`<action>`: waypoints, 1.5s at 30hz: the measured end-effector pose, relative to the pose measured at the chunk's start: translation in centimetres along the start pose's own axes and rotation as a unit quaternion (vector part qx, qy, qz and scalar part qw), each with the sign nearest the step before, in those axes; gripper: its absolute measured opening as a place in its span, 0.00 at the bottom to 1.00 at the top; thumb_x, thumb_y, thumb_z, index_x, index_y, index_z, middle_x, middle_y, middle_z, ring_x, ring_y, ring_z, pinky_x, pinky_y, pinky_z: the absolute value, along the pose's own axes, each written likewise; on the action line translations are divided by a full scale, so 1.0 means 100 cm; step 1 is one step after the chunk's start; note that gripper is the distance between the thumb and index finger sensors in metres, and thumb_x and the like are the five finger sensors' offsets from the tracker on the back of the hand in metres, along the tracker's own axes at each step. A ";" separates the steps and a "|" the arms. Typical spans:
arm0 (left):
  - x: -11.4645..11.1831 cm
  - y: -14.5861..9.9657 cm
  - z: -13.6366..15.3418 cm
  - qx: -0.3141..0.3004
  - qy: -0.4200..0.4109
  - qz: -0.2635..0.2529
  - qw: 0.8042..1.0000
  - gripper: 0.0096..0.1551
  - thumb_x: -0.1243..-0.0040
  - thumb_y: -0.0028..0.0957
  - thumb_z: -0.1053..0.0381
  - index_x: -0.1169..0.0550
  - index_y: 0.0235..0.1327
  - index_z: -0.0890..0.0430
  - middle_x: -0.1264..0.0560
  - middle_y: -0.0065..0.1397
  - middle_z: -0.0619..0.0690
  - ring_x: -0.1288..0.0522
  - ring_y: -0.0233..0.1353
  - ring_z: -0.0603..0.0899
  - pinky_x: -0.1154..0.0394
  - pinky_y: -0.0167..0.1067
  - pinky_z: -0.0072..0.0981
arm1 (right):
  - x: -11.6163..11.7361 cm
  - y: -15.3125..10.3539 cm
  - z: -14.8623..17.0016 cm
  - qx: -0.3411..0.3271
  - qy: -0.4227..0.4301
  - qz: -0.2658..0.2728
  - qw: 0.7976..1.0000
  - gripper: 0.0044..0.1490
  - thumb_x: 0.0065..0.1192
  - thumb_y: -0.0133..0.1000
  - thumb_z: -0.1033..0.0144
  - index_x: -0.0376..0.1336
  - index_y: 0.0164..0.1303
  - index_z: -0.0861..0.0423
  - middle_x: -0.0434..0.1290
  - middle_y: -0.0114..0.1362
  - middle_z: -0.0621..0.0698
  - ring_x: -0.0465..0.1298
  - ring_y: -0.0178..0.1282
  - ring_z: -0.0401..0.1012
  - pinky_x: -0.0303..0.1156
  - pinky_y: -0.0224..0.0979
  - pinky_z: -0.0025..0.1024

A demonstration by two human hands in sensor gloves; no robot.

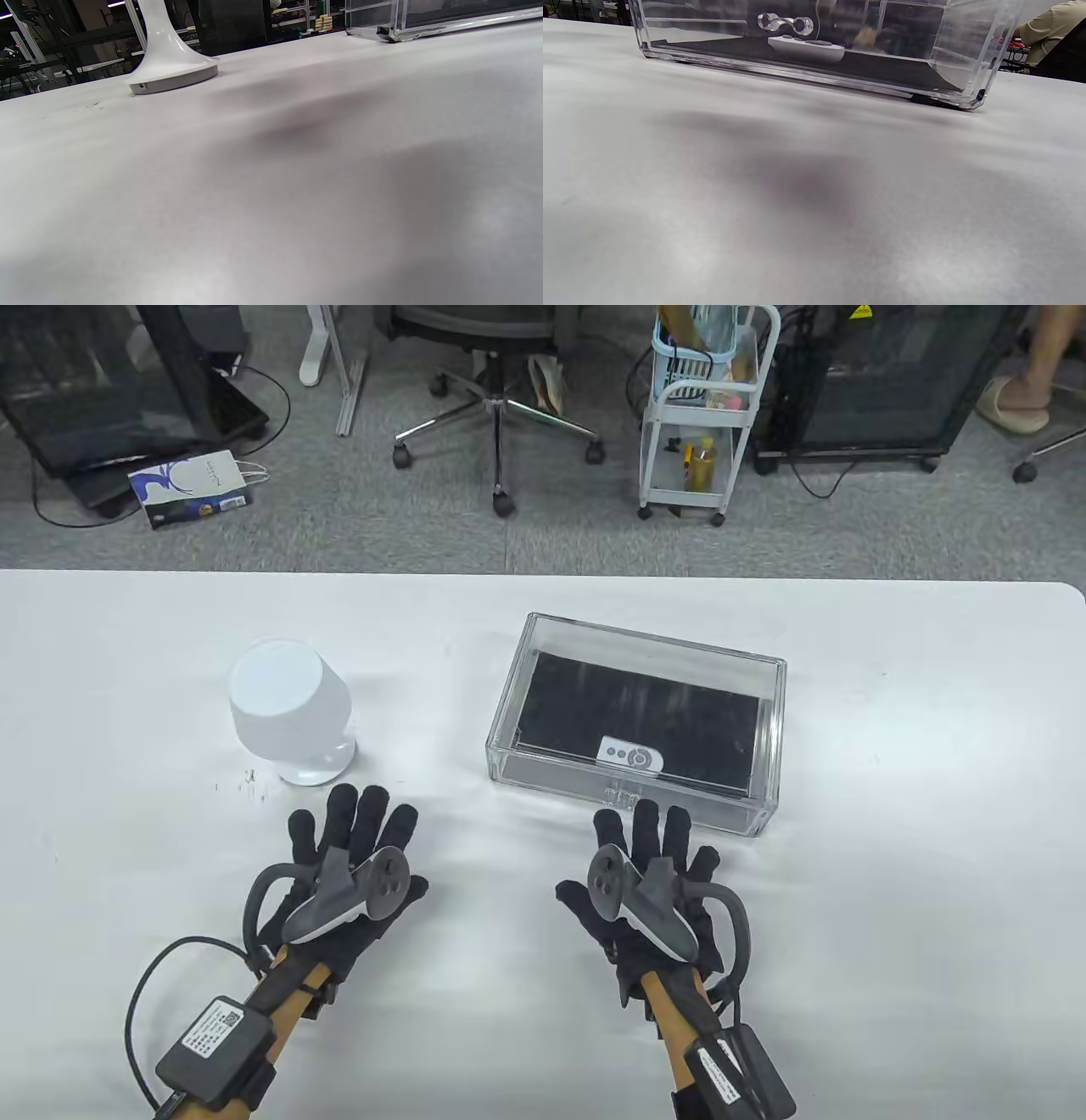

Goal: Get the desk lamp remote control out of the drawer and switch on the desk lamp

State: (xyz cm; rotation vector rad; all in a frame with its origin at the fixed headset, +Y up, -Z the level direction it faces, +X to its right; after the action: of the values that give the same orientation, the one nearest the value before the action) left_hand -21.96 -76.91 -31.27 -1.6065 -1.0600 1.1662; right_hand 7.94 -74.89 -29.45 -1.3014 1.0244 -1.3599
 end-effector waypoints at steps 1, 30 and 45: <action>0.000 0.000 0.000 0.000 -0.002 0.001 1.000 0.46 0.75 0.43 0.21 0.72 0.68 0.30 0.78 0.81 0.41 0.80 0.82 0.58 0.71 0.70 0.71 | 0.000 0.000 0.000 0.000 0.000 0.000 1.000 0.59 0.33 0.41 0.13 0.28 0.78 0.31 0.32 0.89 0.47 0.36 0.90 0.53 0.45 0.84 0.63; -0.026 0.012 0.019 0.018 -0.047 0.076 0.996 0.46 0.75 0.44 0.21 0.75 0.66 0.31 0.78 0.81 0.41 0.80 0.82 0.59 0.71 0.70 0.72 | 0.006 0.004 0.009 0.022 0.010 -0.022 0.999 0.57 0.37 0.43 0.15 0.30 0.78 0.31 0.36 0.90 0.47 0.45 0.91 0.53 0.53 0.84 0.59; -0.019 0.015 0.029 0.021 -0.072 0.055 0.996 0.46 0.75 0.44 0.21 0.74 0.67 0.31 0.78 0.82 0.41 0.79 0.83 0.59 0.71 0.70 0.72 | -0.023 0.042 0.037 0.200 0.023 0.072 0.977 0.47 0.56 0.42 0.18 0.69 0.57 0.46 0.84 0.52 0.45 0.86 0.38 0.34 0.81 0.38 0.18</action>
State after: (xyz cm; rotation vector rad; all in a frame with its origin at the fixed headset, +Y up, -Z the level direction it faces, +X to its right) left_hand -24.93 -78.63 -32.79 -1.5832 -1.0419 1.3867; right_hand 11.93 -73.26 -33.73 -0.8835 0.8048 -1.4035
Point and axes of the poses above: the tracker on the back of each hand, its own z axis roughly to the little-finger side, its own y axis roughly from the wrist to the fingertips, x = y × z, the point moved 5 cm from there along y, roughly from the wrist to the fingertips
